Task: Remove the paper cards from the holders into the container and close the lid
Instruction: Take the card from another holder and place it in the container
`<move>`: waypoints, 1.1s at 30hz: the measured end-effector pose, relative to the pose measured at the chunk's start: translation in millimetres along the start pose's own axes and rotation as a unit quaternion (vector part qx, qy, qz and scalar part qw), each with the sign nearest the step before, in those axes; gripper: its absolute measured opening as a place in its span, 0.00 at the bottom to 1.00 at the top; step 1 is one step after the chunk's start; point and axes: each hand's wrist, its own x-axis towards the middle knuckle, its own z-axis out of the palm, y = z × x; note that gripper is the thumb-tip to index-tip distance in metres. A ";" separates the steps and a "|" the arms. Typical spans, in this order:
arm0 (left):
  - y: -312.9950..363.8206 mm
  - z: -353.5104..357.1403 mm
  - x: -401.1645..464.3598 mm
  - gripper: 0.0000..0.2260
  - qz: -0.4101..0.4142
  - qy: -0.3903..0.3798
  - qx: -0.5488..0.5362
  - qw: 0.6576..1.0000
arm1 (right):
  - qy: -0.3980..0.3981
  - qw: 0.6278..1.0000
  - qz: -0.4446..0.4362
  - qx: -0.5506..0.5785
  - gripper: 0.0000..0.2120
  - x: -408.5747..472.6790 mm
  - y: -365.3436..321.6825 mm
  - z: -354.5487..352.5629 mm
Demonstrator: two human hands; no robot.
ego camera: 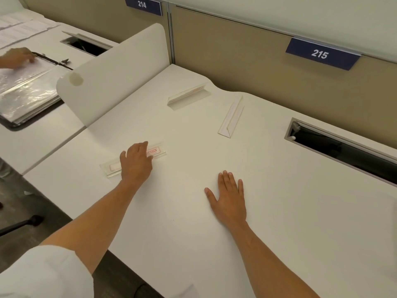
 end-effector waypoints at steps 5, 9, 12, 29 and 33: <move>-7.3 -0.4 16.7 0.16 -0.025 -0.025 -0.011 0.999 | -0.002 1.000 0.004 0.002 0.39 -0.2 -0.4 0.3; -2.3 0.1 21.0 0.15 -0.005 -0.047 -0.044 0.998 | -0.006 1.000 0.006 0.008 0.39 0.0 -0.2 -0.5; 2.1 -2.7 21.5 0.15 0.009 -0.069 -0.065 0.995 | -0.009 1.000 0.005 0.014 0.38 -0.1 0.6 -1.1; 101.2 -39.0 -5.0 0.17 0.110 -0.272 -0.258 0.920 | 0.035 0.957 0.018 0.287 0.30 -8.8 5.0 -48.1; 124.7 -40.2 -18.7 0.15 0.132 -0.348 -0.301 0.878 | 0.037 0.914 0.015 0.404 0.32 -15.0 17.2 -75.7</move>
